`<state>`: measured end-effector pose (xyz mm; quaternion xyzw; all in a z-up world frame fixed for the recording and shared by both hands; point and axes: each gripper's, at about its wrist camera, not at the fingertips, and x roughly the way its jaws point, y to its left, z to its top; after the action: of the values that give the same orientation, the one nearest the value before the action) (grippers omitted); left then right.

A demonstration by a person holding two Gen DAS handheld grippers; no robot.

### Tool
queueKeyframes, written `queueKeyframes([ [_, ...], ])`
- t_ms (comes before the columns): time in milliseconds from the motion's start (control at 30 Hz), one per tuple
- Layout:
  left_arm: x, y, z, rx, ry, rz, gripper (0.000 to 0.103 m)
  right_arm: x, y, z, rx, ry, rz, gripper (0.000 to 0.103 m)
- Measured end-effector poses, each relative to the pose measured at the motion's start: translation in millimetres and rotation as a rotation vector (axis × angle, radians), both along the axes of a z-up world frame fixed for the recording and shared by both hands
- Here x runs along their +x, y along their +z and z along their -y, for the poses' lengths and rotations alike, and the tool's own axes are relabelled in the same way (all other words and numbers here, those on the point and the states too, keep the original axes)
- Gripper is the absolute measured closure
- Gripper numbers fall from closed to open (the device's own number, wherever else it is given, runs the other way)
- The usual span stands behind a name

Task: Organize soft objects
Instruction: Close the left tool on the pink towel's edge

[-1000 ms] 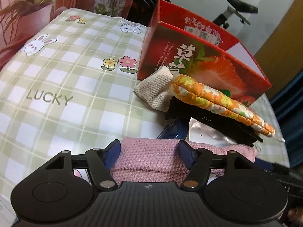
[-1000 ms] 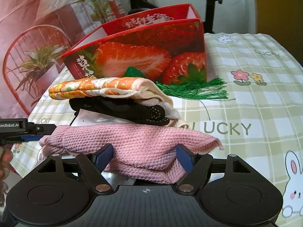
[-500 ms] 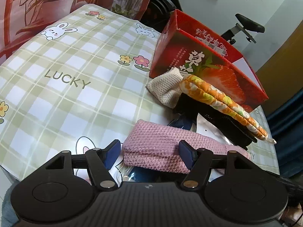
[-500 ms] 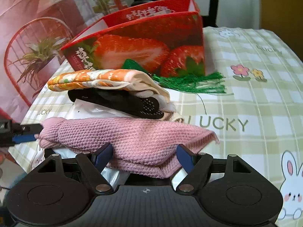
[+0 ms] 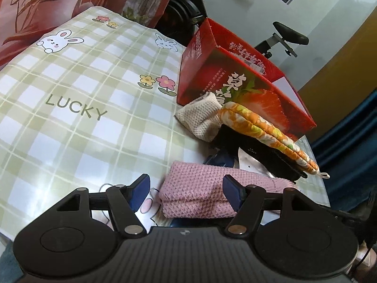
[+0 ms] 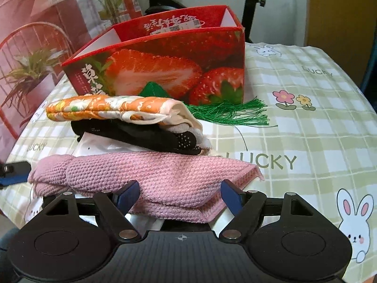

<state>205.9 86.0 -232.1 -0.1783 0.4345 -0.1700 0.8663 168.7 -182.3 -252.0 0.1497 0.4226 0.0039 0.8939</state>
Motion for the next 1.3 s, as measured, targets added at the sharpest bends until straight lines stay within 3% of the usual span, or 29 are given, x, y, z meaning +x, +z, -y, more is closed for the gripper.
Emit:
queueKeyframes([
  [200,3.0,-8.9,2.2,-0.017,-0.011,-0.020,0.027,-0.2,8.3,4.9,0.009,-0.008,0.030,0.028],
  [400,5.9,-15.8,12.5,-0.085,-0.010,-0.035,0.022,3.1,4.4,14.3,0.023,0.004,0.063,0.023],
  [567,9.0,-21.0,29.2,-0.032,-0.020,-0.057,0.020,4.9,-9.3,17.8,0.073,-0.004,0.051,0.017],
  [667,11.1,-23.7,27.5,-0.048,-0.006,-0.067,0.020,1.6,-15.3,21.3,0.108,-0.017,0.045,0.014],
  [767,11.1,-20.6,31.3,-0.035,-0.019,-0.057,0.030,0.1,-20.3,25.9,0.142,-0.028,0.041,0.012],
  [900,8.1,-10.1,42.0,0.023,-0.052,-0.014,0.053,0.7,-23.0,27.8,0.174,-0.022,0.045,0.015],
  [1033,4.1,3.8,56.5,0.159,-0.082,0.038,0.074,0.2,-14.5,23.0,0.156,0.011,0.053,0.034],
  [1167,0.2,13.0,61.0,0.199,-0.095,0.070,0.082,-3.1,-1.1,13.8,0.118,0.062,0.071,0.063],
  [1300,-7.8,27.1,59.9,0.217,-0.078,0.124,0.086,-8.6,14.1,8.7,0.071,0.084,0.089,0.084],
])
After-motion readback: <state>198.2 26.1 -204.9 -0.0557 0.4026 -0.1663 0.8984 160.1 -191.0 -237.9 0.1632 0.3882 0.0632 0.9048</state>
